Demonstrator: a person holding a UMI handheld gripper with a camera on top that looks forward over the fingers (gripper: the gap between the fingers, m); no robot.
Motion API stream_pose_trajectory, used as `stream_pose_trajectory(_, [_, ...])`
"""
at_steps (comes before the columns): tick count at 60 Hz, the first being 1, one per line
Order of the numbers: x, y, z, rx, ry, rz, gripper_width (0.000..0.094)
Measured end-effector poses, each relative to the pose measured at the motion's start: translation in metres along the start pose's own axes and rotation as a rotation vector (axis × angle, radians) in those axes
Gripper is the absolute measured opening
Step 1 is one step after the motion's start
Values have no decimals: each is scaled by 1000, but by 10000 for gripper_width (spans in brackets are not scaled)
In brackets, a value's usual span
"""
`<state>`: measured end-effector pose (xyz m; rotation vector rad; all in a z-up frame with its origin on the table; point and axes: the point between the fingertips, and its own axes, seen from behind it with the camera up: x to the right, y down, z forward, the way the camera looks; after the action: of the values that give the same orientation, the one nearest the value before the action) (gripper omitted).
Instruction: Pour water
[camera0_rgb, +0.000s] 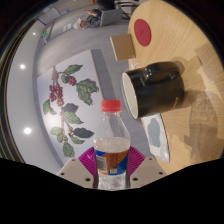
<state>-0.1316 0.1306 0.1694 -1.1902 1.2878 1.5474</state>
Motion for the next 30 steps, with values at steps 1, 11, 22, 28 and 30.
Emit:
stream_pose_trajectory(1, [1, 14, 10, 11, 1, 12, 359])
stream_pose_trajectory(11, [7, 25, 9, -33, 34, 118, 358])
stream_pose_trajectory(22, [25, 13, 11, -12, 105, 27, 360])
stream_pose_trajectory(28, [11, 1, 9, -65, 48, -227, 362])
stream_pose_trajectory(30, [-14, 5, 8, -84, -4, -322, 359])
